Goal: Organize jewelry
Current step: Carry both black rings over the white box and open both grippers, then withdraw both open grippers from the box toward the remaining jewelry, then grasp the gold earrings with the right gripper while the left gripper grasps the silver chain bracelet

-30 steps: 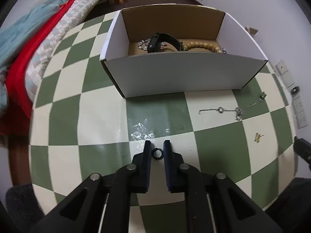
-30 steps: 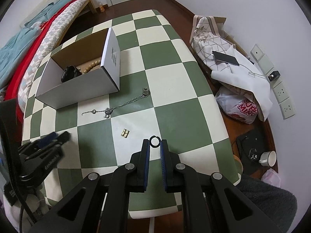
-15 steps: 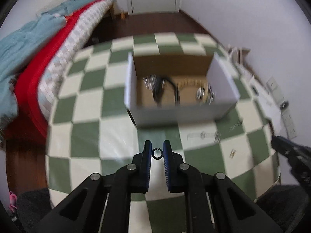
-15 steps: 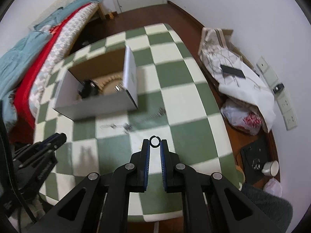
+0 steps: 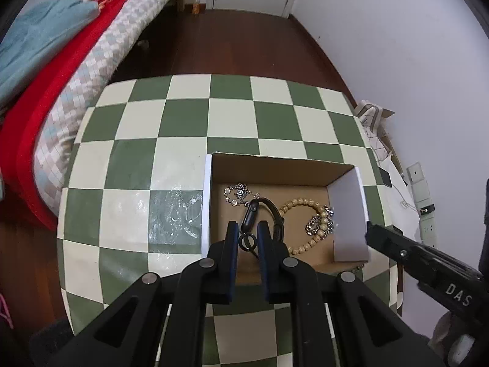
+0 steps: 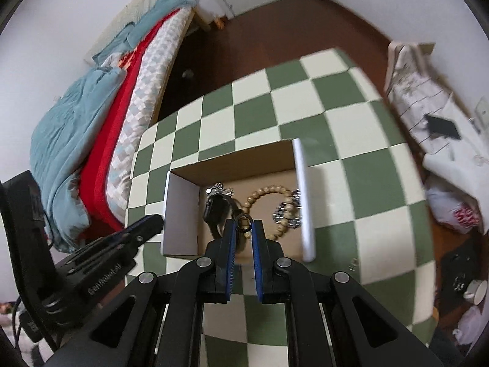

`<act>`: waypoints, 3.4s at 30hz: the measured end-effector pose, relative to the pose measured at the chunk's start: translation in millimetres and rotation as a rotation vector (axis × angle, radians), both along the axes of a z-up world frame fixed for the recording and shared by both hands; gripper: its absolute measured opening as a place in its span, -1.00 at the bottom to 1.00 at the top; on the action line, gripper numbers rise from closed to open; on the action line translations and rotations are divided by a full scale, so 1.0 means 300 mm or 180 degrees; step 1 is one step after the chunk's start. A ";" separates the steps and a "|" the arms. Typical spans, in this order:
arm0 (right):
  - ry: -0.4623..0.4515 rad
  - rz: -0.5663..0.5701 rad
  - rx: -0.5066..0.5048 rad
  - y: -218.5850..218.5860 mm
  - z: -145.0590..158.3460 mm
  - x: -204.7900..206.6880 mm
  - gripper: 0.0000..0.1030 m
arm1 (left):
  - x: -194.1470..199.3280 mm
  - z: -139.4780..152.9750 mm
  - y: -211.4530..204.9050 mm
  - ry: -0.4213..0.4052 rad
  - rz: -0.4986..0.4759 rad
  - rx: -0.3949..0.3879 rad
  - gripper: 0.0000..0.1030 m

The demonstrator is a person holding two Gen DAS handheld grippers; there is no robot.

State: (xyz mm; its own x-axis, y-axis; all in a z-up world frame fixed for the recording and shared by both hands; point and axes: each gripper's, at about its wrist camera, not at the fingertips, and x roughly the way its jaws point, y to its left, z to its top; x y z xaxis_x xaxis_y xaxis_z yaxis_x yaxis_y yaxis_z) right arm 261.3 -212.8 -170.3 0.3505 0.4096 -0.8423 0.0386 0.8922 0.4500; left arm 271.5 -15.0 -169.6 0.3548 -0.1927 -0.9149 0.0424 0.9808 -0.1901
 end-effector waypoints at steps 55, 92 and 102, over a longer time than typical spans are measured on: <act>-0.0339 -0.0416 -0.1192 -0.068 0.127 -0.461 0.93 | -0.449 0.170 0.048 -0.1027 0.0551 0.1666 1.00; 0.0137 -0.0862 -0.0900 -0.308 -0.327 -0.428 -0.88 | -0.298 -0.251 -0.473 -0.0223 -0.0947 0.1203 0.74; 0.0183 -0.1059 -0.0872 -0.399 -0.335 -0.447 -0.88 | -0.274 -0.295 -0.513 -0.0149 -0.1042 0.1004 -0.05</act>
State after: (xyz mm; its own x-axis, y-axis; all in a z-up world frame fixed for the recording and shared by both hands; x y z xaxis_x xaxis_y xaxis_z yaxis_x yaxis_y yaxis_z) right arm 127.1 -332.5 -270.9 0.3750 0.0408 -0.9261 0.3622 0.9132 0.1869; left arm 189.2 -168.7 -257.9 0.3639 -0.0159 -0.9313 0.3612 0.9240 0.1254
